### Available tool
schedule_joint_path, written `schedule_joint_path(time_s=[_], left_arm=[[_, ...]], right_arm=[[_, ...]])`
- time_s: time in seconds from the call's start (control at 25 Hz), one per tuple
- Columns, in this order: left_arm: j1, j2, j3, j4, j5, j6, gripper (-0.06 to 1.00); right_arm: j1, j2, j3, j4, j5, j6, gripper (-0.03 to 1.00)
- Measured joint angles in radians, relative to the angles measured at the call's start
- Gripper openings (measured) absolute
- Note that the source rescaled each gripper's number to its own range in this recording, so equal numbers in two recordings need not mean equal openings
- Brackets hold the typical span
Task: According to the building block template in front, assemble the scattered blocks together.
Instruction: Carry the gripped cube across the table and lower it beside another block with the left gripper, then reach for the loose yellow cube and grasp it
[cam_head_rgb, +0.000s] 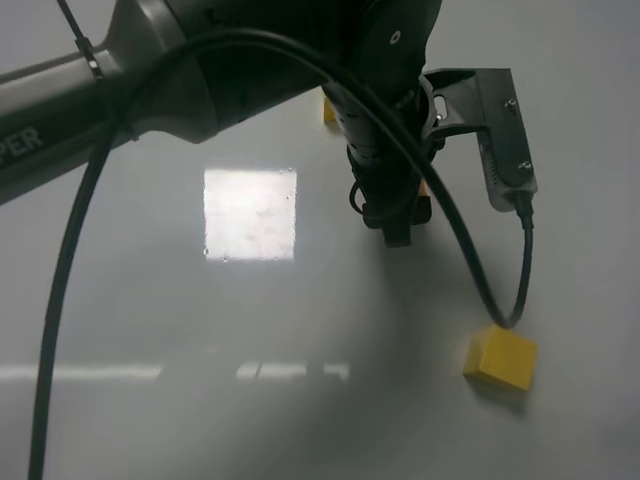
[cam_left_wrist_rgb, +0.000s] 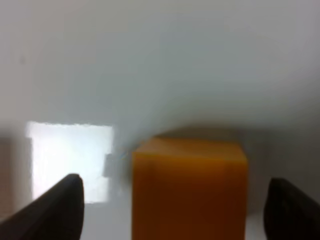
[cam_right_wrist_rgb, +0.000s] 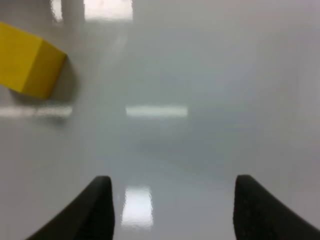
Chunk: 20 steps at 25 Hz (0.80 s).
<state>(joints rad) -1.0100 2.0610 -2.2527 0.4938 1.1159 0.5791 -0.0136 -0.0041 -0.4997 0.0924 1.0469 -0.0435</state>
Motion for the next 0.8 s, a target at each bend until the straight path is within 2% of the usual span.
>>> schedule_joint_path(time_s=[0.24,0.4,0.48,0.6,0.8], left_arm=[[-0.053,-0.081,-0.052,-0.01,0.058,-0.007,1.0],[-0.042,-0.123,-0.057,-0.025,0.091,-0.033,1.0],[0.0,-0.13,-0.057,-0.054,0.091,-0.062,1.0],[0.095,-0.146,-0.04,-0.144,0.052,-0.139,1.0],[0.252,-0.239,0.073,-0.174,0.023,-0.236,0.99]], right_arm=[[0.0,0.0,0.0,0.0,0.0,0.0,0.35],[0.0,0.0,0.0,0.0,0.0,0.0,0.35],[0.0,0.0,0.0,0.0,0.0,0.0,0.35],[0.0,0.0,0.0,0.0,0.0,0.0,0.35],[0.0,0.0,0.0,0.0,0.0,0.0,0.35]])
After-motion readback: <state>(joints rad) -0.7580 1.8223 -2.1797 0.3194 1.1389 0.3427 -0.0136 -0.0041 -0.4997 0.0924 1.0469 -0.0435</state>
